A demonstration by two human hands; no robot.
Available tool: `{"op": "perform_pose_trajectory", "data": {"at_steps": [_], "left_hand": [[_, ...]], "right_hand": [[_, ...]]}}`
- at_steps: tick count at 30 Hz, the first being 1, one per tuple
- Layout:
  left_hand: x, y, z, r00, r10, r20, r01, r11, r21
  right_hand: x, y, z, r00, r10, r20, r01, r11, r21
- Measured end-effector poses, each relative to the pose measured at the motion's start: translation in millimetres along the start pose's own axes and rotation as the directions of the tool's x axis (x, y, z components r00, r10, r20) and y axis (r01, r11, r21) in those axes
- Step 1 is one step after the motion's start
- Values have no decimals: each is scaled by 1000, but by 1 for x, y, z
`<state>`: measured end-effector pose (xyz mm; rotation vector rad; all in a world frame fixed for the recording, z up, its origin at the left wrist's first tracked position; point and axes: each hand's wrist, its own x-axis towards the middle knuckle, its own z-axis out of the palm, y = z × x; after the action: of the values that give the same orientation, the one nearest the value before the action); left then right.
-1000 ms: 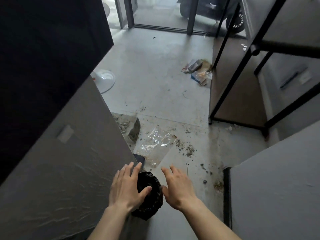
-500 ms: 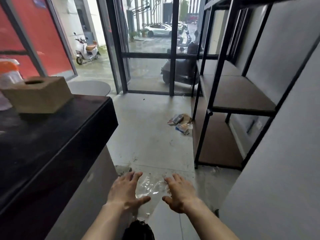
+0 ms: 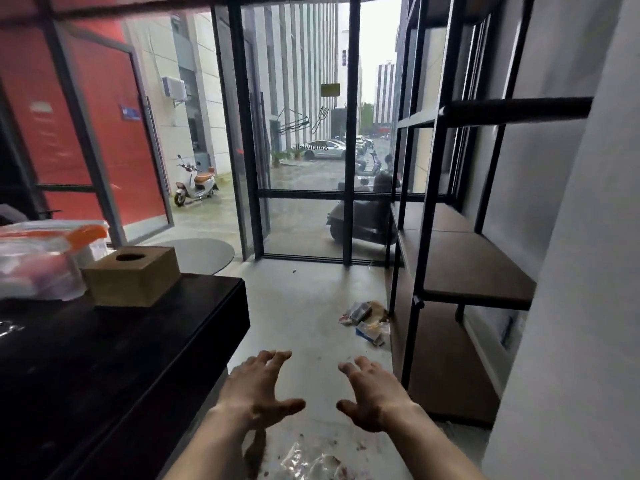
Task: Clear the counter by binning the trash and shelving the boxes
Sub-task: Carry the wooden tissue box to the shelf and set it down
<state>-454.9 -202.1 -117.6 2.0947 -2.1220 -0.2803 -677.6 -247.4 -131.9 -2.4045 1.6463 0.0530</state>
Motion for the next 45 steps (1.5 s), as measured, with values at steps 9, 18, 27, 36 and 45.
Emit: {"op": "perform_pose_trajectory", "data": {"at_steps": [9, 18, 27, 36, 45], "left_hand": [[19, 9, -25, 997, -7, -77, 6, 1000, -19], [54, 32, -42, 990, -57, -126, 52, 998, -43], [17, -24, -120, 887, -273, -373, 180, 947, -266], [-55, -148, -192, 634, -603, -484, 145, 708, -691], [-32, -249, -195, 642, -718, -270, 45, 387, -921]], "right_hand": [[17, 9, -33, 1000, -11, 6, 11, 1000, 20], [48, 45, -59, 998, -29, -54, 33, 997, 75], [86, -39, -89, 959, -171, -225, 224, 945, 238], [122, -197, -103, 933, -195, -303, 342, 742, 576], [166, -308, -105, 975, -138, -176, 223, 514, 828]]}}
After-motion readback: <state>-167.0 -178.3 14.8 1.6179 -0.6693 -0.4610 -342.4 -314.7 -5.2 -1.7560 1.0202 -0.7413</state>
